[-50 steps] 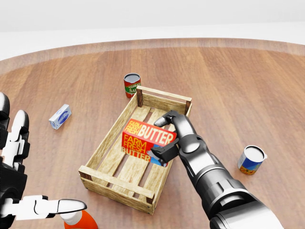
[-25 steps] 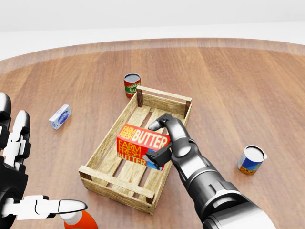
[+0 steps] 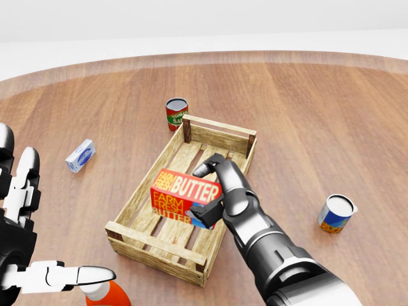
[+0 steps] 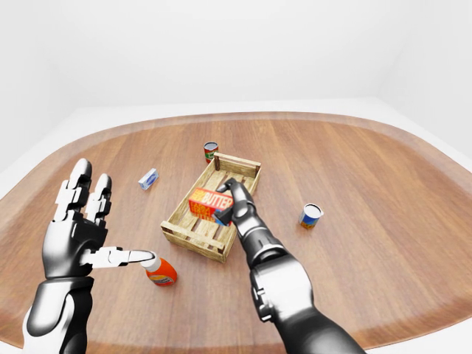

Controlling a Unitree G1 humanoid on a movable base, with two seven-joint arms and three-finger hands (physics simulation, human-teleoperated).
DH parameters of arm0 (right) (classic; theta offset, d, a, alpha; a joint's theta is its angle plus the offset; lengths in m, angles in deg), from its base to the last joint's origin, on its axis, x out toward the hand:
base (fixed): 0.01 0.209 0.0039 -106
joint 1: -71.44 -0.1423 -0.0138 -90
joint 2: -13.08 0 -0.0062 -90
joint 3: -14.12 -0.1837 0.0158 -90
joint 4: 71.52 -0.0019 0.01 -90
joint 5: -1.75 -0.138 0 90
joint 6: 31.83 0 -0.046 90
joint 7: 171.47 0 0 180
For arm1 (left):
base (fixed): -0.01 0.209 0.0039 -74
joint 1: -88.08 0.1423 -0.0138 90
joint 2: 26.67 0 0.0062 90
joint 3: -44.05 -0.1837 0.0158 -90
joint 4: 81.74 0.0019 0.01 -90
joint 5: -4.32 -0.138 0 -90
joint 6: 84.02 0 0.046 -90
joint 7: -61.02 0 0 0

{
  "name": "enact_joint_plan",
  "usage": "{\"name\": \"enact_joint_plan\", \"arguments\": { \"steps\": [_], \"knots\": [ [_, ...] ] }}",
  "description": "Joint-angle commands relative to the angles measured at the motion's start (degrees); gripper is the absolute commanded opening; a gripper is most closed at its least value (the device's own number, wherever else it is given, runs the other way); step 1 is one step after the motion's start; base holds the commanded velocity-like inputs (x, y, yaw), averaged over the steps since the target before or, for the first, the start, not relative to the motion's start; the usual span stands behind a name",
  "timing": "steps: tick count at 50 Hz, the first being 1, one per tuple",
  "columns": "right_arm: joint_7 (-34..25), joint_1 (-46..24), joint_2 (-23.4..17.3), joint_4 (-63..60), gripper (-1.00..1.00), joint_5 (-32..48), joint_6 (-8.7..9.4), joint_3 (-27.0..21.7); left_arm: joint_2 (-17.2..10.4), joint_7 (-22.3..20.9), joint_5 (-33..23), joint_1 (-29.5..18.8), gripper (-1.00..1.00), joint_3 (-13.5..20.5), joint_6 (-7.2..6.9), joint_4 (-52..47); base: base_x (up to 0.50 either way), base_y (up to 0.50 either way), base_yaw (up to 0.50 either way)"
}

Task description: Pick up the butter and put it in the tray.

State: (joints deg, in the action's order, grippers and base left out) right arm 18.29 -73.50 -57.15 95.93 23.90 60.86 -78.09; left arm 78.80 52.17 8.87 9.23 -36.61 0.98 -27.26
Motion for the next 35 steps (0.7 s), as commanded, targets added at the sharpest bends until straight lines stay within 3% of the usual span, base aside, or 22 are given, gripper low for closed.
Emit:
{"name": "enact_joint_plan", "arguments": {
  "steps": [1,34,35],
  "knots": [
    [3.4,-1.1,1.1,0.2,-1.0,0.5,-2.13,-2.5,0.3,2.4,0.4,-1.8,1.0,0.2,0.0,2.7,0.0,0.0,0.0],
    [3.0,-0.3,1.7,0.6,-1.0,1.2,-3.51,-3.5,0.3,2.2,0.4,-1.5,1.0,0.1,0.0,2.2,0.0,0.0,0.0],
    [3.0,-0.4,1.8,0.5,-0.88,1.1,-3.56,-3.6,0.4,2.2,0.4,-1.5,1.0,0.0,0.0,2.2,0.0,0.0,0.0]
  ]
}}
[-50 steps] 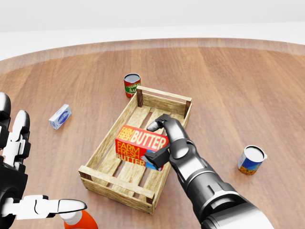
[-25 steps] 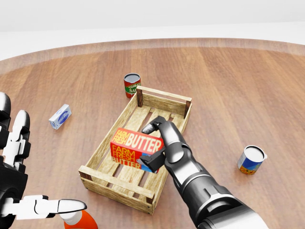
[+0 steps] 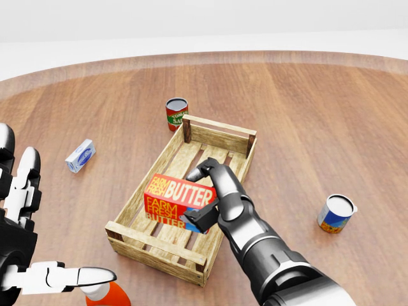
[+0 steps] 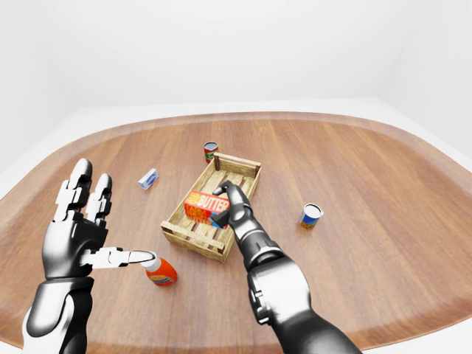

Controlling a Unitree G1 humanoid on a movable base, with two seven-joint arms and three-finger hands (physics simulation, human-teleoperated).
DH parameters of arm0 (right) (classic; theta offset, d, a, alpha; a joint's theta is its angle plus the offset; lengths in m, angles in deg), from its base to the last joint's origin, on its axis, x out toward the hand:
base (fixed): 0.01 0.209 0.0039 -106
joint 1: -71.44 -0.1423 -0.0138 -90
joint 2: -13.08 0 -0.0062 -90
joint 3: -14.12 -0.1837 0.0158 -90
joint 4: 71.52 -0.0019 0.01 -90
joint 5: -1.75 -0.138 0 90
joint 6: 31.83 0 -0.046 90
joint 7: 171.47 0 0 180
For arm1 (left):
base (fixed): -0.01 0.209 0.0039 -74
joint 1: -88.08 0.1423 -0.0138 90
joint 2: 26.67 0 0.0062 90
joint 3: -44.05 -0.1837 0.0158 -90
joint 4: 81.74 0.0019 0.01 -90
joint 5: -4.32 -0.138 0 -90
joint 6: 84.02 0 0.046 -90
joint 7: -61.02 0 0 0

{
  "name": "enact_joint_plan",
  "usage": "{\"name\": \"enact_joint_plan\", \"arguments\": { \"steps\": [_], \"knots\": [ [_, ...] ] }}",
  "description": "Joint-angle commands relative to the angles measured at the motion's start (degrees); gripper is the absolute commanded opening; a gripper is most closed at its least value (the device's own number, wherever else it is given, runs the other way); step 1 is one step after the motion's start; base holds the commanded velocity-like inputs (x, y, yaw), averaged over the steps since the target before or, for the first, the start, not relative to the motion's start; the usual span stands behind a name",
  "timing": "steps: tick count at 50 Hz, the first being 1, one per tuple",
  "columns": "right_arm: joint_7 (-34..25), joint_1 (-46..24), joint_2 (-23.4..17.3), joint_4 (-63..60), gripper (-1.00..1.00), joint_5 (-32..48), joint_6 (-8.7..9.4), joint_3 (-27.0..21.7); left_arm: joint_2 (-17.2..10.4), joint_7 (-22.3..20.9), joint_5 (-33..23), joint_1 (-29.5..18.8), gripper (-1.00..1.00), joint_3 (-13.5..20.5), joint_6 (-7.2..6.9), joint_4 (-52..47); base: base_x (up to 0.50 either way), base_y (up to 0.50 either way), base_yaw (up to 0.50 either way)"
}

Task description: Pick up the butter and put it in the tray.

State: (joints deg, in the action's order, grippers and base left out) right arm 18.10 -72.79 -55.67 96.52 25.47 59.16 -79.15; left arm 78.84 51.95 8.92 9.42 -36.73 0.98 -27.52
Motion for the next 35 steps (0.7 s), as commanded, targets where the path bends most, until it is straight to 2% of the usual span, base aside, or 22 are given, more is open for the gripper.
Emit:
{"name": "enact_joint_plan", "arguments": {
  "steps": [1,2,3,35],
  "knots": [
    [3.1,-1.1,0.3,0.0,0.09,-0.5,-1.78,-2.5,0.3,2.5,0.3,-1.7,1.0,0.2,0.0,2.4,0.0,0.0,0.0],
    [3.1,-1.1,0.3,0.0,0.09,-0.5,-1.78,-2.5,0.3,2.5,0.3,-1.7,1.0,0.2,0.0,2.4,0.0,0.0,0.0],
    [3.2,-1.1,0.4,-0.1,1.0,-0.5,-1.73,-2.4,0.3,2.4,0.4,-1.6,1.0,0.2,0.0,2.3,0.0,0.0,0.0],
    [2.7,-1.5,1.0,-0.3,1.0,-0.4,-1.97,-1.8,0.2,2.3,0.6,-2.0,1.0,0.5,0.0,2.7,0.0,0.0,0.0]
  ]
}}
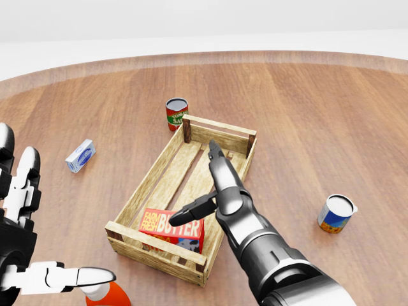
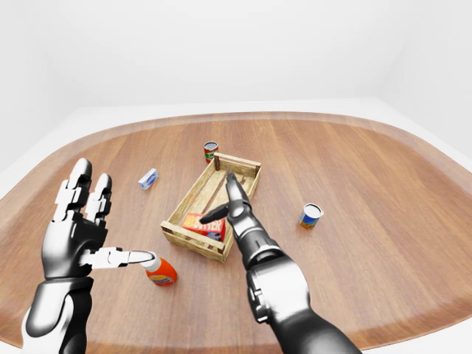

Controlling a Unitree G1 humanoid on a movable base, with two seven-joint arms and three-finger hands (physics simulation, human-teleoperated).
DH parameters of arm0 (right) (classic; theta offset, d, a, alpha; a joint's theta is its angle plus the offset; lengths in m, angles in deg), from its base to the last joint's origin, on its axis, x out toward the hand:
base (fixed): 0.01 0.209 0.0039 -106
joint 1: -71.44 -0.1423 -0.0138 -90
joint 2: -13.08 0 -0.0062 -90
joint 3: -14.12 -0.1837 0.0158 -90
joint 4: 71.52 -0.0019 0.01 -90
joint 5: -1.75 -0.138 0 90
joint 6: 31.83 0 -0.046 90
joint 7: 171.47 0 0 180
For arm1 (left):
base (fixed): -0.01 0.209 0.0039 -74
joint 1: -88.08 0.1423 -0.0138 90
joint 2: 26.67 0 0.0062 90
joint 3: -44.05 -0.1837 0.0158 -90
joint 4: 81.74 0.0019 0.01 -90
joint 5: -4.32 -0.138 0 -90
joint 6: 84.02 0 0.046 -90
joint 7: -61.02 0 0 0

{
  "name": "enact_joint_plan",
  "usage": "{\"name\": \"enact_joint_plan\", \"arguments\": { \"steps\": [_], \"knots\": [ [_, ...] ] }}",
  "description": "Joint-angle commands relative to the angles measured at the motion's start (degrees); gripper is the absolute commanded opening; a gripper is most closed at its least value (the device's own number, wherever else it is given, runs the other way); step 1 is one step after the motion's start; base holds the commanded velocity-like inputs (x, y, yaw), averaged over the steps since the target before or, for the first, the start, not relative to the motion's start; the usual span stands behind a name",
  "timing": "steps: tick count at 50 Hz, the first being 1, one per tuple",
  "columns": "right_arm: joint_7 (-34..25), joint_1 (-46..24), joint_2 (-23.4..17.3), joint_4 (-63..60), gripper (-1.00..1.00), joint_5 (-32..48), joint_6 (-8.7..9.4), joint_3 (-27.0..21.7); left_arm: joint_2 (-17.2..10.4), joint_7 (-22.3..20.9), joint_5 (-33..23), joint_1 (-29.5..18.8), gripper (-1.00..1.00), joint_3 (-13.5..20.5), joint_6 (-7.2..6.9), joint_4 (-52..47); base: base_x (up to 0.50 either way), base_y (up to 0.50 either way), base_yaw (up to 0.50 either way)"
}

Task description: Pick up the butter and put it in the tray.

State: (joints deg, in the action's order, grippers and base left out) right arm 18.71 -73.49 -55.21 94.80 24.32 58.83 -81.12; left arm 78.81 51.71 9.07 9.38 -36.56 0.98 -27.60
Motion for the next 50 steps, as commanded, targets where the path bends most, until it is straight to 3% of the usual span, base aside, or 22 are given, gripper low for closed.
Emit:
{"name": "enact_joint_plan", "arguments": {
  "steps": [1,6,10,15,20,21,26,32,35,43,50],
  "knots": [
    [2.1,-0.9,0.6,1.4,1.0,0.6,-1.64,0.2,0.2,2.5,0.3,-2.0,1.0,0.2,0.0,2.9,0.0,0.0,0.0],
    [-2.2,-2.1,1.0,0.1,1.0,-4.9,-4.12,-0.8,0.3,2.5,0.2,-1.9,1.0,0.0,0.0,2.9,0.0,0.0,0.0],
    [-3.0,-3.4,0.4,-1.4,1.0,-7.9,-4.78,0.3,0.4,2.5,0.1,-1.5,1.0,-0.2,0.0,2.5,0.0,0.0,0.0],
    [-5.7,-3.9,-0.2,-6.9,1.0,-11.8,-2.86,2.1,0.4,2.5,0.1,-1.5,1.0,-0.2,0.0,2.4,0.0,0.0,0.0],
    [-7.6,-0.4,0.2,-18.2,1.0,-14.3,2.4,4.9,0.4,2.5,0.1,-1.4,1.0,-0.2,0.0,2.2,0.0,0.0,0.0],
    [-7.9,1.4,0.3,-23.0,1.0,-14.5,4.34,5.7,0.4,2.5,0.1,-1.4,1.0,-0.2,0.0,2.0,0.0,0.0,0.0],
    [-10.4,13.1,0.9,-51.0,1.0,-13.9,4.34,9.4,0.4,2.5,0.0,-1.3,1.0,-0.2,0.0,2.0,0.0,0.0,0.0],
    [-11.9,23.7,2.3,-73.0,1.0,-12.8,4.34,12.7,0.5,2.5,-0.2,-1.2,1.0,-0.4,0.0,2.3,0.0,0.0,0.0],
    [-12.5,26.4,3.0,-79.4,1.0,-11.8,4.34,14.2,0.5,2.5,-0.2,-1.1,1.0,-0.5,0.0,2.1,0.0,0.0,0.0],
    [-15.0,34.6,6.4,-105.0,1.0,-5.4,4.34,24.2,0.6,2.4,-0.4,-0.8,1.0,-0.7,0.0,1.9,0.0,0.0,0.0],
    [-15.8,39.6,7.1,-114.4,1.0,1.5,4.34,32.3,0.6,2.4,-0.5,-0.8,1.0,-0.8,0.0,2.3,0.0,0.0,0.0]
  ]
}}
